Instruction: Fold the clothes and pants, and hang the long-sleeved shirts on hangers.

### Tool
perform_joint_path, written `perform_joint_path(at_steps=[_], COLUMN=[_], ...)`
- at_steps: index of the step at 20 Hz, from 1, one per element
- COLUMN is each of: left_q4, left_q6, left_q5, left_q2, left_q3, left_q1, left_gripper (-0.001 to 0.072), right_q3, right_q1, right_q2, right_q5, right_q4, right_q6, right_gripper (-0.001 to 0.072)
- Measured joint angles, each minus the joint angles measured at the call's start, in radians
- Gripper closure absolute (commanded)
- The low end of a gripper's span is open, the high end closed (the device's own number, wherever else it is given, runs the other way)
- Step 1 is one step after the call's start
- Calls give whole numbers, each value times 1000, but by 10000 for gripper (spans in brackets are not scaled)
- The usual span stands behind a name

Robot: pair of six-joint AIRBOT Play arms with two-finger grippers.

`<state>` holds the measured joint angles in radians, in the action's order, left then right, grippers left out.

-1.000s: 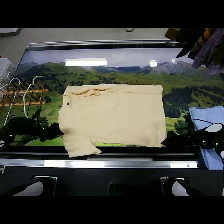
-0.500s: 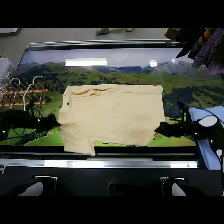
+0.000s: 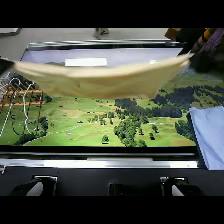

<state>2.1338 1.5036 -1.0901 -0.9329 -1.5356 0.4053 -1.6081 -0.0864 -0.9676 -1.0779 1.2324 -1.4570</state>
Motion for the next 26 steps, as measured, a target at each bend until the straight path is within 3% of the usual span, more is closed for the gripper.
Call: perform_joint_path(at_steps=[4, 7, 13, 20, 26], left_q4=[-119, -205, -282, -248, -273], left_q6=[-158, -230, -266, -149, -90], left_q5=[-6, -30, -129, -210, -48], left_q2=[143, 222, 214, -129, -613], left_q3=[-127, -157, -173, -174, -175], left_q1=[0, 0, -2, -110, -205], left_gripper=[694, 694, 693, 694, 694], right_q3=[-186, -228, -249, -246, -234], right_q1=[3, 4, 4, 4, 4], right_q2=[153, 247, 242, -122, -568], right_q5=[-40, -47, -84, -259, -185], right_q4=[60, 101, 166, 188, 177], right_q6=[-40, -94, -169, -186, -177], right_gripper=[683, 683, 682, 682, 683])
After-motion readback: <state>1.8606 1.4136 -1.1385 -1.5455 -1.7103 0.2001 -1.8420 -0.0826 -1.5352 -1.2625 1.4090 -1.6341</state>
